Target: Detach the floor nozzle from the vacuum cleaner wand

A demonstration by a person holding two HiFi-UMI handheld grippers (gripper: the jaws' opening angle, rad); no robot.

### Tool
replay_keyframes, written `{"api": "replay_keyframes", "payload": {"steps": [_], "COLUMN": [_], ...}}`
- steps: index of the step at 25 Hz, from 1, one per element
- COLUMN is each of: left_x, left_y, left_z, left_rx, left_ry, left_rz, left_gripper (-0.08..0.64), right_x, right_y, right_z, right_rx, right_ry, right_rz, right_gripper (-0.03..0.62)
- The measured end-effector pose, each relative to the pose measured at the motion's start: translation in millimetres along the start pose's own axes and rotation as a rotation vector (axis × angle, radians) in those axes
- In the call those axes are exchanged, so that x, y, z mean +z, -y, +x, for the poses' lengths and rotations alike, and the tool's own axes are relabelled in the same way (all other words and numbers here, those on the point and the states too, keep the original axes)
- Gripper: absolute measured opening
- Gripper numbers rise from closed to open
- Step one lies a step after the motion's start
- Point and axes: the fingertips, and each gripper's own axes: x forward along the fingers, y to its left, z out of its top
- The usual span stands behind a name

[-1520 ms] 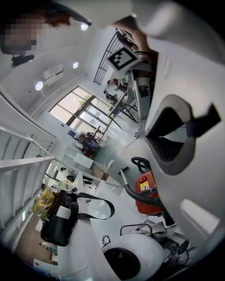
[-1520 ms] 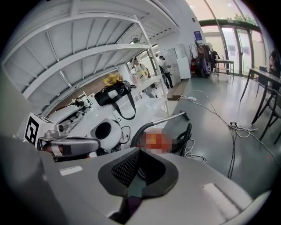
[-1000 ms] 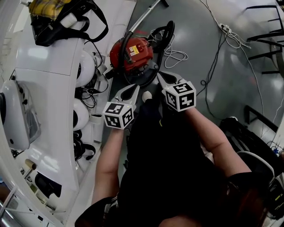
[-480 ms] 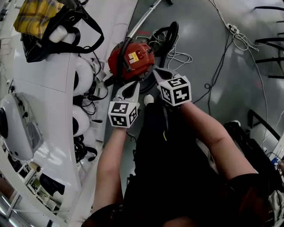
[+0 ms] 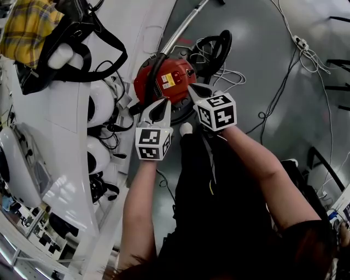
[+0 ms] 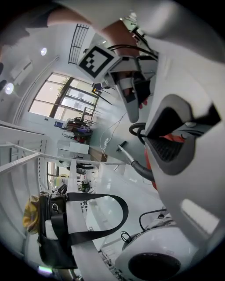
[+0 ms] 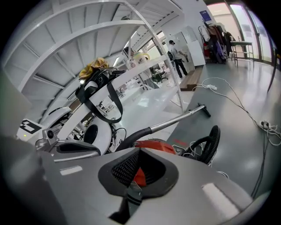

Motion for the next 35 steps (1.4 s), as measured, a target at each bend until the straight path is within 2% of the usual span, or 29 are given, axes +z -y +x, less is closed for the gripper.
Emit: {"api": "replay_keyframes", "payload": {"steps": [3, 8, 13, 15, 18, 20, 22, 26, 29, 32, 35], "left_x": [1.8, 13.0, 17.4, 24.4, 29.8, 29.1, 26.8, 25.8, 25.7, 15.6, 4.7], "left_y": [-12.7, -34.5, -58.9, -69.2, -80.9, -84.7, -85.4, -91.7, -104.4, -107.0, -103.6], "left_z": [22.5, 48.0, 64.4, 67.5, 75.8, 85.5, 97.8, 117.3, 124.7, 138.2, 149.4], "left_rx": [0.035, 0.099, 0.150, 0.170, 0.181, 0.183, 0.170, 0.157, 0.174, 0.122, 0.088], "left_ry": [-0.008, 0.027, -0.003, 0.003, -0.010, -0.035, -0.068, -0.109, -0.140, -0.196, -0.252], "left_rz": [0.004, -0.004, -0.015, -0.028, -0.045, -0.019, 0.016, 0.045, 0.089, 0.075, 0.081], "left_gripper": [0.011, 0.011, 0.012, 0.030, 0.107, 0.129, 0.175, 0.191, 0.199, 0.232, 0.262], "right_x": [5.0, 10.8, 22.5, 28.8, 37.4, 40.3, 41.4, 44.1, 45.0, 44.9, 43.6], "right_y": [12.0, 31.3, 47.1, 50.7, 50.4, 48.2, 45.9, 44.0, 42.0, 44.7, 49.3], "right_z": [22.2, 56.9, 88.1, 101.1, 119.9, 130.4, 139.6, 154.5, 160.7, 166.3, 171.9], "right_rx": [0.021, 0.051, 0.085, 0.105, 0.150, 0.182, 0.213, 0.259, 0.296, 0.317, 0.299], "right_ry": [-0.008, -0.019, -0.018, -0.027, -0.043, -0.060, -0.081, -0.091, -0.094, -0.098, -0.089], "right_rz": [-0.009, -0.016, -0.124, -0.193, -0.319, -0.415, -0.504, -0.666, -0.787, -0.902, -1.079], "right_gripper": [-0.002, -0.002, -0.002, -0.001, 0.000, 0.009, 0.054, 0.085, 0.134, 0.181, 0.198]}}
